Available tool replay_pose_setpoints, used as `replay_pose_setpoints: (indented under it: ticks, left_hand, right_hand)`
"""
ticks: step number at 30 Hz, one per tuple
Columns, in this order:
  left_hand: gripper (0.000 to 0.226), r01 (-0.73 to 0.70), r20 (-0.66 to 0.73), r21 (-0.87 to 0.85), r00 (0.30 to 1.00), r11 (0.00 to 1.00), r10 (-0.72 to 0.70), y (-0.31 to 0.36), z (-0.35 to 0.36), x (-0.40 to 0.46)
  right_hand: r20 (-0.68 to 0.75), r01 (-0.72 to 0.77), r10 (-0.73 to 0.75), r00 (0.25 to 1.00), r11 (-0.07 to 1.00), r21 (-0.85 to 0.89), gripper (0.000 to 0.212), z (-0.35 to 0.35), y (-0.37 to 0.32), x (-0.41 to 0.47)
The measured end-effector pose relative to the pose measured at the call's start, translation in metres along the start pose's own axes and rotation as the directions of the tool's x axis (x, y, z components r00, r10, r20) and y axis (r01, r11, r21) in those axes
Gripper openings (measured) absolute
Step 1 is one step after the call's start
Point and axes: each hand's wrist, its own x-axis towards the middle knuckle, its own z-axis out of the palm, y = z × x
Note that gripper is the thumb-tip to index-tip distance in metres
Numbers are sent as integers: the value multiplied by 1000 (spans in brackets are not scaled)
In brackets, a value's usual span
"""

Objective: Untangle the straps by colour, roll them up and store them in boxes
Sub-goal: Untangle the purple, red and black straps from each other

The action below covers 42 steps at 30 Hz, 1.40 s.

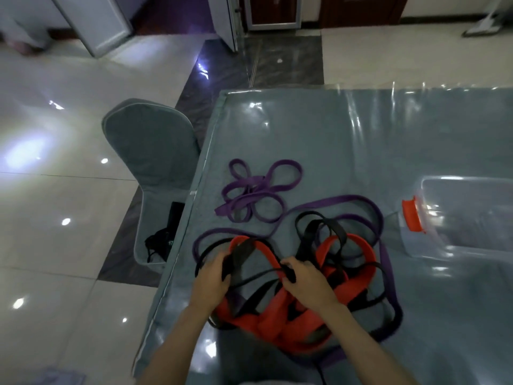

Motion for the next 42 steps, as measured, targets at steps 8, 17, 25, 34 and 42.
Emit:
replay_pose_setpoints:
  ticks: [8,17,25,34,42]
  left_hand:
    - [46,-65,-63,-293,997,954,48,-17,-11,-41]
    - [63,439,116,-586,877,681,-466,-29,-10,-52]
    - [34,431,204,-784,858,447,-471,-7,3,-48]
    - [36,253,131,-938,891,237,-435,36,-8,-29]
    - [45,150,54,-824,981,547,-188,38,-20,-17]
  right_hand:
    - [-129,63,-44,991,987,145,55,-1,20,-34]
    - [-69,1,7,998,994,111,64,-7,36,-57]
    - [-87,-47,58,995,991,123,36,-13,31,-62]
    - [-390,126,81,917,869,479,47,-45,31,-53]
    - [-498,280,230,836,602,748,57,-68,31,-40]
